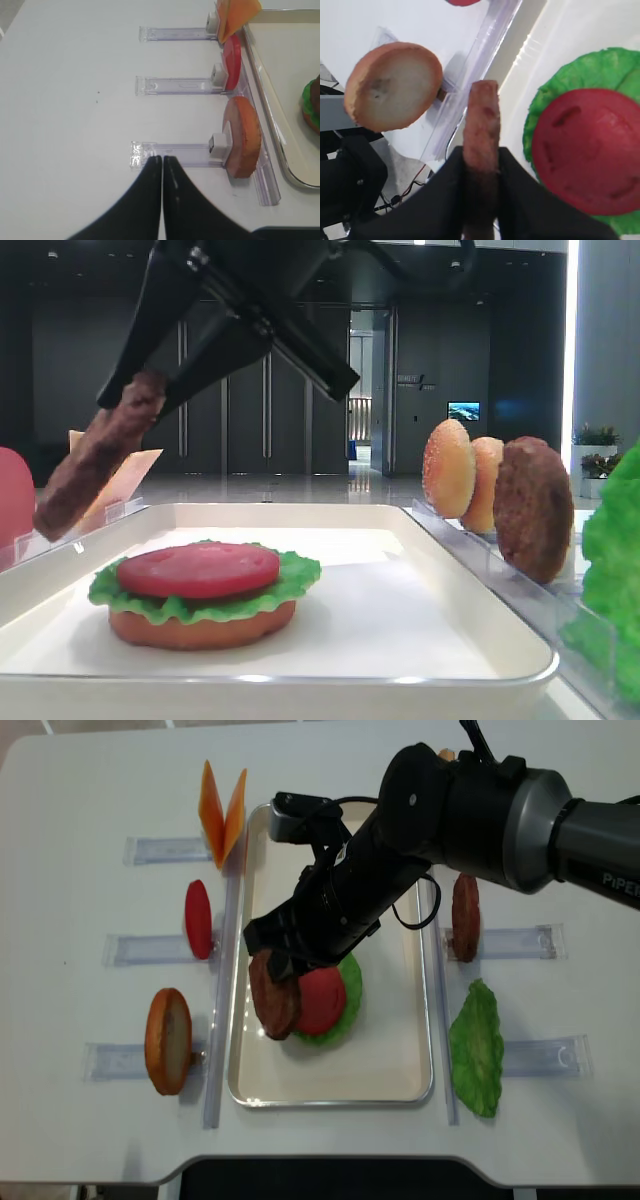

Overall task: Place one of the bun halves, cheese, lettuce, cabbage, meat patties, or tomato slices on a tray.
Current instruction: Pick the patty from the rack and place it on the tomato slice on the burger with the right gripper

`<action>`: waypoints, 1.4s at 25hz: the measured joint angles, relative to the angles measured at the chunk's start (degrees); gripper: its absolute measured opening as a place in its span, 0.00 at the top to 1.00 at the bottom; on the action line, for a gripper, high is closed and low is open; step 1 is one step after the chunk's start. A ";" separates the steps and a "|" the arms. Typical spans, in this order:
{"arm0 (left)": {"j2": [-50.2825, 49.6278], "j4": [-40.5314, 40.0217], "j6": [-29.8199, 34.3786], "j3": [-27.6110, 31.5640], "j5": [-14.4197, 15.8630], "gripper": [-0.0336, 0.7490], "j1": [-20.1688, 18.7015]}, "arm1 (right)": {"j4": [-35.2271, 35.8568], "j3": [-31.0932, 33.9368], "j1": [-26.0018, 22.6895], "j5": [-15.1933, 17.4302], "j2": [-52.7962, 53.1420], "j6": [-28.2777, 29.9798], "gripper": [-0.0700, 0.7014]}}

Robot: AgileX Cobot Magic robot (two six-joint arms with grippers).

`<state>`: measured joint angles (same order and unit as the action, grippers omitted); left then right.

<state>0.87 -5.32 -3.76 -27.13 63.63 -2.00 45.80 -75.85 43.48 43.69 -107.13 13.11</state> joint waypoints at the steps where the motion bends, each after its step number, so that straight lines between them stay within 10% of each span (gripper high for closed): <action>1: 0.00 0.00 0.00 0.00 0.00 0.97 0.00 | 0.00 0.00 -0.23 -0.26 -0.28 0.12 0.75; 35: 0.00 0.00 0.00 0.00 0.00 0.97 0.00 | 1.64 0.00 -5.10 4.00 -2.24 1.76 0.75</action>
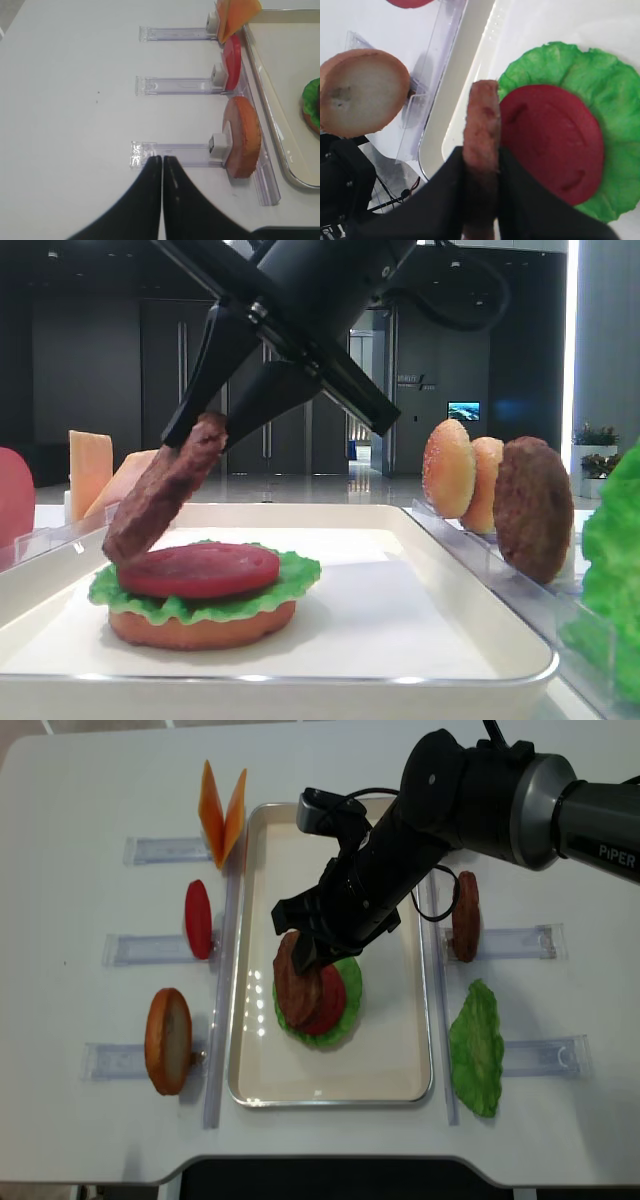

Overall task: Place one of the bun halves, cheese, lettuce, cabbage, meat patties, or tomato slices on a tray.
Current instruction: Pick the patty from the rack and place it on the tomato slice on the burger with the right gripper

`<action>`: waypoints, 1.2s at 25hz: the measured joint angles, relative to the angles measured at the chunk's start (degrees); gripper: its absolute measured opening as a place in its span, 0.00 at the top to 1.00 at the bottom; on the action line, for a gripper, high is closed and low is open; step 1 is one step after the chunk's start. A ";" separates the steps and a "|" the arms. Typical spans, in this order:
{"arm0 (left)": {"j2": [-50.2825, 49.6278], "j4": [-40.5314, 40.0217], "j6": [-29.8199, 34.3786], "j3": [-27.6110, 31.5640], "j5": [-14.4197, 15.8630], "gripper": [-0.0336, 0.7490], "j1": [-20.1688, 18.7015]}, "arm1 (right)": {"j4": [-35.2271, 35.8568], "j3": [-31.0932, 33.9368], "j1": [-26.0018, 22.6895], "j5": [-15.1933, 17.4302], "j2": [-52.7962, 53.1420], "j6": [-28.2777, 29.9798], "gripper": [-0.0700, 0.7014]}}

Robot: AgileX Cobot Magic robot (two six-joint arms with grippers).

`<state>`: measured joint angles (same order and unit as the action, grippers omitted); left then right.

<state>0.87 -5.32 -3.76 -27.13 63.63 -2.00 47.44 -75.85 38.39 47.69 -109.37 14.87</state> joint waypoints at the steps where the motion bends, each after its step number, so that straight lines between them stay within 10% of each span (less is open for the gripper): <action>1: 0.00 0.00 0.00 0.00 0.00 0.97 0.00 | 0.05 0.00 -0.07 0.00 0.00 0.00 0.75; 30: 0.00 0.00 0.00 0.00 0.00 0.97 0.00 | 0.07 0.00 -0.19 -0.06 0.00 1.98 0.75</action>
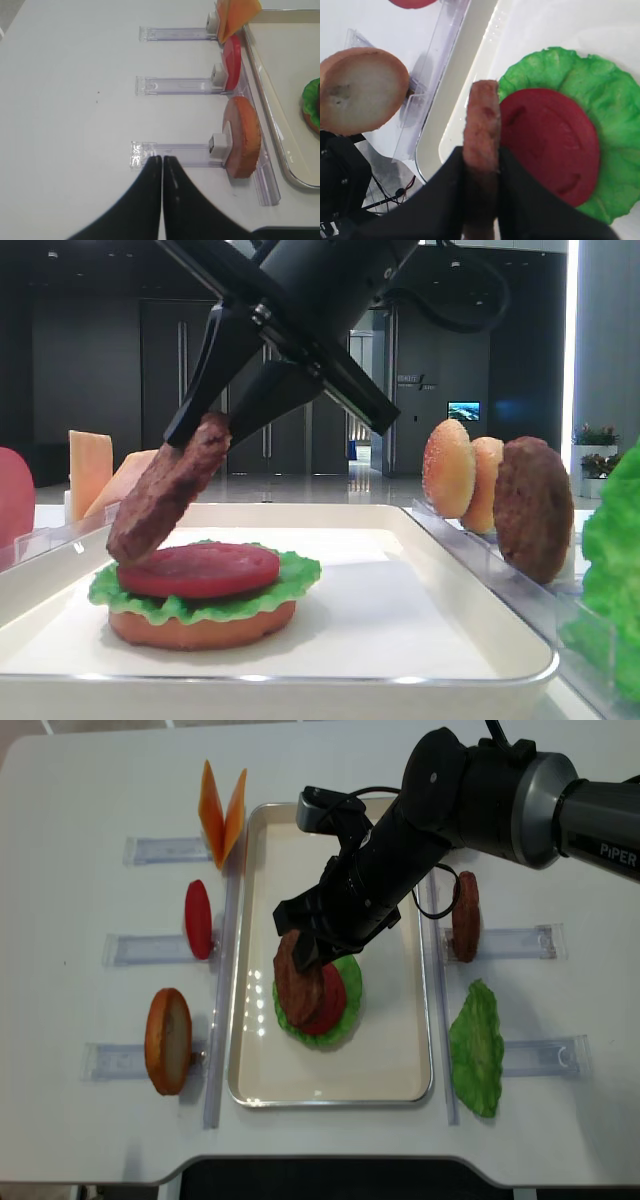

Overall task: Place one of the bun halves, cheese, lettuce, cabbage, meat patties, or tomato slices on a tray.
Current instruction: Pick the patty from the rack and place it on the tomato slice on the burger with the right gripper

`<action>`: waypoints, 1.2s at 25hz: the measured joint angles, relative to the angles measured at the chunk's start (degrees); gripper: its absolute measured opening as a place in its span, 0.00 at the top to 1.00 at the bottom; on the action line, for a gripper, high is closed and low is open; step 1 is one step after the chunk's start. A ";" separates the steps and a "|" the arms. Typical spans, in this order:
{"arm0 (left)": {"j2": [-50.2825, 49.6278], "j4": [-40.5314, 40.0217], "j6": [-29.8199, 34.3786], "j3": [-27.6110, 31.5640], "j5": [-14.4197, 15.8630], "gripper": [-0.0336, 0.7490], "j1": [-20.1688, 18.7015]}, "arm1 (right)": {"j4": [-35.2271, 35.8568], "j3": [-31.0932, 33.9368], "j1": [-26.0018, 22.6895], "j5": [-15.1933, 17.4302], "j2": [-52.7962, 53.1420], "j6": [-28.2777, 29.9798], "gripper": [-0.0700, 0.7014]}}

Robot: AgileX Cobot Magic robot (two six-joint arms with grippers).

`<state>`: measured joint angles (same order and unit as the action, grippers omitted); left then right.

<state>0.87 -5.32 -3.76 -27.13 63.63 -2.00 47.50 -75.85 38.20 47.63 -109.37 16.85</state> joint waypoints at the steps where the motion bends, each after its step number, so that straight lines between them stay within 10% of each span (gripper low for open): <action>1: 0.00 0.00 0.00 0.00 0.00 0.97 0.00 | -0.05 0.00 0.00 0.00 0.00 0.05 0.75; 23: 0.00 0.00 0.00 0.00 0.00 0.97 0.00 | -0.02 0.52 0.00 -1.07 -0.70 0.78 0.74; 30: 0.00 0.00 0.00 0.00 0.00 0.97 0.00 | -0.46 0.53 0.00 -0.96 -0.70 0.85 0.47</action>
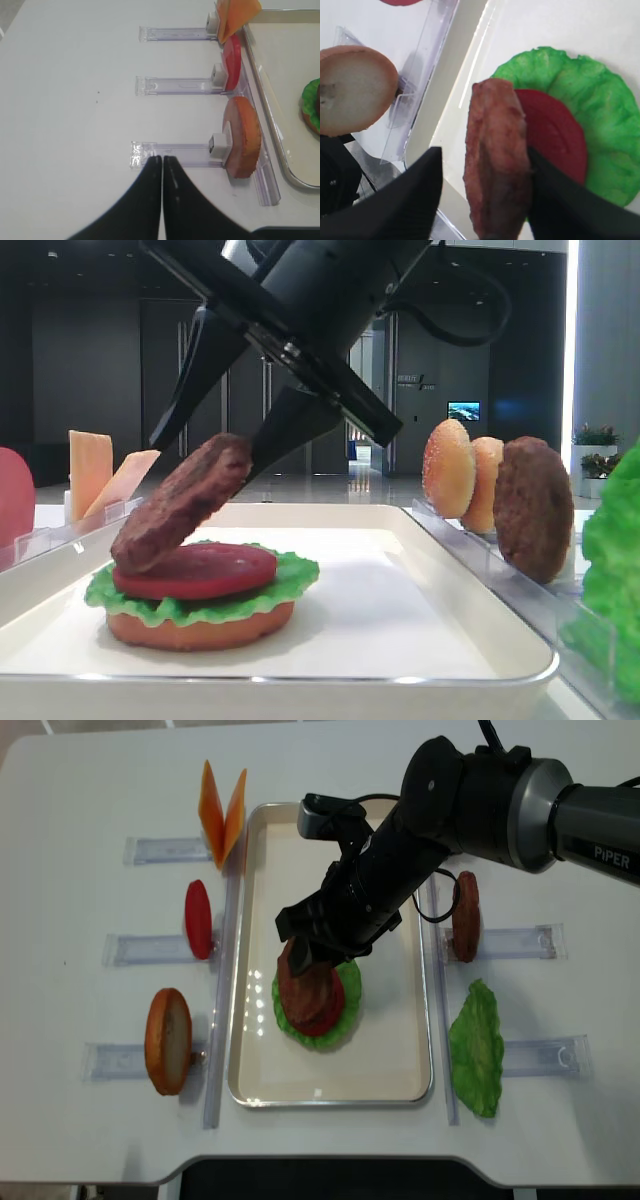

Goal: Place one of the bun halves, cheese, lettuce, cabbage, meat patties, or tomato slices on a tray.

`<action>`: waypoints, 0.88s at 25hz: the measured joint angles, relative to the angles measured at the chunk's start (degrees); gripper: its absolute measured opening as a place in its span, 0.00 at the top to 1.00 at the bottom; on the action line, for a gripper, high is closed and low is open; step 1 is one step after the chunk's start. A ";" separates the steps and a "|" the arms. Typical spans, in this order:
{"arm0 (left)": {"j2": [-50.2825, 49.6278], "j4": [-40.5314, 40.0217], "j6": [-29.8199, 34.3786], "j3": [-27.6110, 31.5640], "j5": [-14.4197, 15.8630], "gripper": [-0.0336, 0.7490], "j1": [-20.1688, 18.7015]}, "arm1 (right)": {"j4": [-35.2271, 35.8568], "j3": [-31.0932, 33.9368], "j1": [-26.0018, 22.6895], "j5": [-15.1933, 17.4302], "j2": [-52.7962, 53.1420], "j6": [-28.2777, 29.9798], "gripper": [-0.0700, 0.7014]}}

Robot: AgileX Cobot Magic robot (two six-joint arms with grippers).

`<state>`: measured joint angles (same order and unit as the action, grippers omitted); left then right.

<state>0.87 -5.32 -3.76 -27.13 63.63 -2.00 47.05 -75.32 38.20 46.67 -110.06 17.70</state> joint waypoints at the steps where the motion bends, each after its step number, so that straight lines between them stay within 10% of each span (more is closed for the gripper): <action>1: 0.00 0.00 0.00 0.00 0.00 0.97 0.00 | -0.27 0.00 0.00 0.05 0.00 0.07 0.42; 10: 0.00 0.00 0.00 0.00 0.00 0.97 0.00 | -5.20 0.00 0.00 -0.07 0.00 0.17 0.15; 22: 0.00 0.00 0.00 0.00 0.00 0.97 0.00 | -13.57 0.05 -2.35 -1.51 4.61 -0.77 0.14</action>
<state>0.87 -5.32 -3.76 -27.13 63.63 -2.00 33.48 -75.27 35.85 45.16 -105.46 16.93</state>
